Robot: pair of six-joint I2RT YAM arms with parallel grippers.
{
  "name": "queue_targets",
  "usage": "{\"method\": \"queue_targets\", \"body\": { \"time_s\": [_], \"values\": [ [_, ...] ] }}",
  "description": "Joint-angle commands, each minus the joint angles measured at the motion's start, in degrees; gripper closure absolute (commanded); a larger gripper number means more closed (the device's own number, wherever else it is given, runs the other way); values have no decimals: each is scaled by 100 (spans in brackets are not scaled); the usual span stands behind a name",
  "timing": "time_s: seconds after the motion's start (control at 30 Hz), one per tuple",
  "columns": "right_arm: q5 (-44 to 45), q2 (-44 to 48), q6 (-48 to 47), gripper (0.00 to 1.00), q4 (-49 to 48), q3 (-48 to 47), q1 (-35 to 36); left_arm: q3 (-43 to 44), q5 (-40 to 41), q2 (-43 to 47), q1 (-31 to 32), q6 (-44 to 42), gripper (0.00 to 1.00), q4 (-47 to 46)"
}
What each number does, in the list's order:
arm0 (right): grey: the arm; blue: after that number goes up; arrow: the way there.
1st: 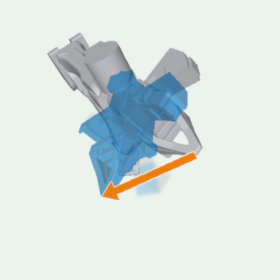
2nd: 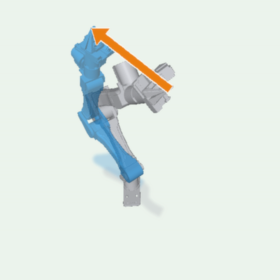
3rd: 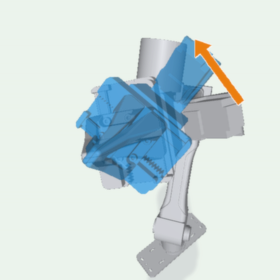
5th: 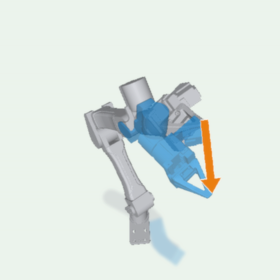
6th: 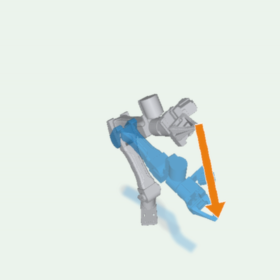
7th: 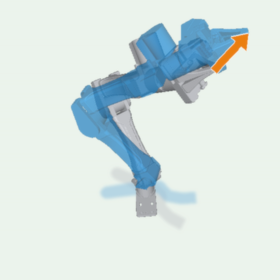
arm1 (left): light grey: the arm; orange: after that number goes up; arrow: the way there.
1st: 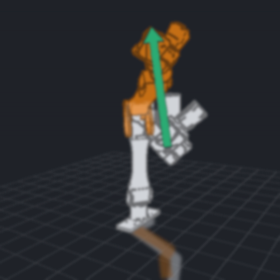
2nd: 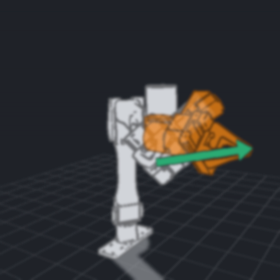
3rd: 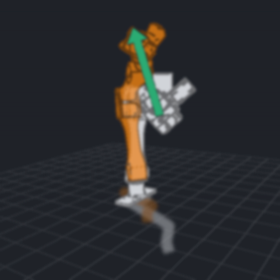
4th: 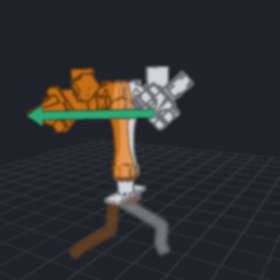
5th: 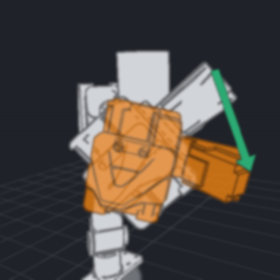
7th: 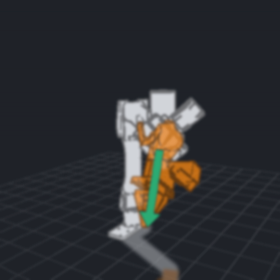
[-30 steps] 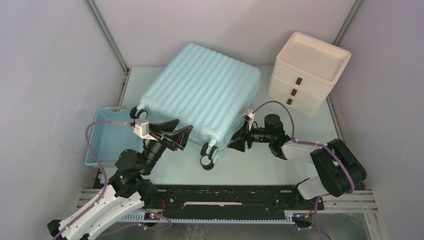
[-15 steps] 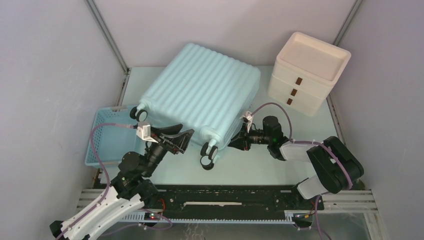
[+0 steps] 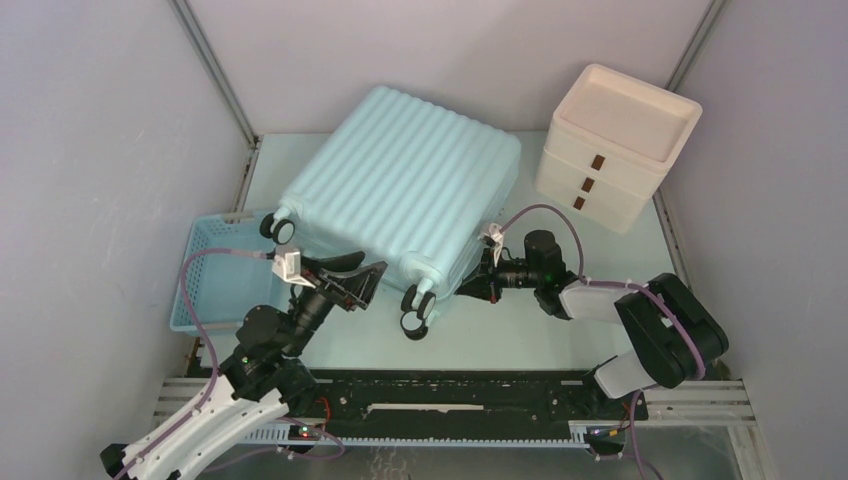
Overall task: Open, take out, and arrange the luggage
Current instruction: Unzip the luggage at the center of the board.
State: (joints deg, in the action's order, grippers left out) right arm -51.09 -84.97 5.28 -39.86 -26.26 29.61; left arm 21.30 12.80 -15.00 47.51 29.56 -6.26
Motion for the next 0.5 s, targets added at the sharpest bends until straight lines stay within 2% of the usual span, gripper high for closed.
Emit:
{"method": "queue_targets", "body": {
  "time_s": [0.0,0.17,0.47],
  "values": [
    [-205,223,-502,100,710,-398,-86,-269,48,94,17,-91,23,59],
    [-315,296,-914,100,1599,-658,-239,-446,179,-122,14,-438,22,-198],
    [-296,489,-1315,100,2270,-751,-638,-505,-170,-372,10,-604,20,-462]
  ]
}}
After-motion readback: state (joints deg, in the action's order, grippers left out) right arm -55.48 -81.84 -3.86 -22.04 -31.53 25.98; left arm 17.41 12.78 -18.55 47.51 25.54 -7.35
